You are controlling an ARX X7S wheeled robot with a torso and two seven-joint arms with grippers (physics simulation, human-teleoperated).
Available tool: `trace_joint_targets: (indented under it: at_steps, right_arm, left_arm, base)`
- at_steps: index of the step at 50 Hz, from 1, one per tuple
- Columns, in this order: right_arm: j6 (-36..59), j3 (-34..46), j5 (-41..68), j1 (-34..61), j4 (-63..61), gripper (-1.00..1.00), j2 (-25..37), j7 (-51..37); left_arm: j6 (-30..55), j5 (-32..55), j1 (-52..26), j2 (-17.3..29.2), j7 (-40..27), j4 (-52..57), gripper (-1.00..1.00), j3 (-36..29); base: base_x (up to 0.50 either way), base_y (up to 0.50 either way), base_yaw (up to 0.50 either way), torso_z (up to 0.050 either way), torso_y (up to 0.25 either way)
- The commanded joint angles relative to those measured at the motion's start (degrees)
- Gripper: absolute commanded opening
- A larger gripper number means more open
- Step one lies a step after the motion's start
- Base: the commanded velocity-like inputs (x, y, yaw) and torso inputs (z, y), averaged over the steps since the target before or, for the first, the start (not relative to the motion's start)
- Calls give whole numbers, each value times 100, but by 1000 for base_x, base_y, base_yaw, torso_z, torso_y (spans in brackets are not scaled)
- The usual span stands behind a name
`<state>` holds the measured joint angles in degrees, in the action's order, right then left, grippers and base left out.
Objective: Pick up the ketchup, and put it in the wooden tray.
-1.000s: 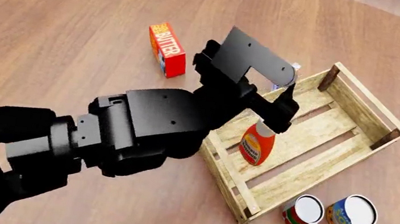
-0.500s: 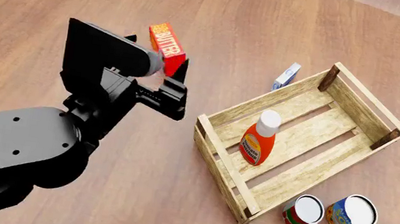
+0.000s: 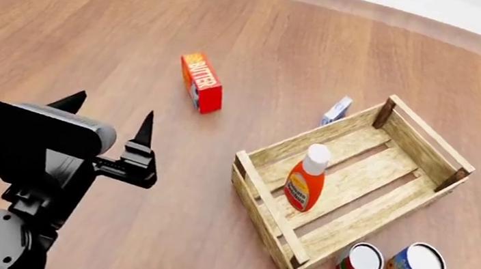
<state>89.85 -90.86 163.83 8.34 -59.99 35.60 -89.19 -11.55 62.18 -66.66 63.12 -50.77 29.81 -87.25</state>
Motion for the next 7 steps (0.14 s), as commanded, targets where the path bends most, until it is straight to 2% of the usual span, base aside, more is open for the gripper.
trace_joint_targets:
  at_steps: [1, 7]
  right_arm:
    - [14, 75, 149, 66, -1, 100, -13, -70]
    - [14, 56, 211, 61, -1, 100, -32, -71]
  left_arm:
    - [-345, -270, 399, 386, -234, 300, 100, -89]
    - [-466, -271, 530, 448, -265, 321, 100, -118]
  base:
    - [0, 0, 0, -15, 129]
    - [0, 0, 0, -15, 121]
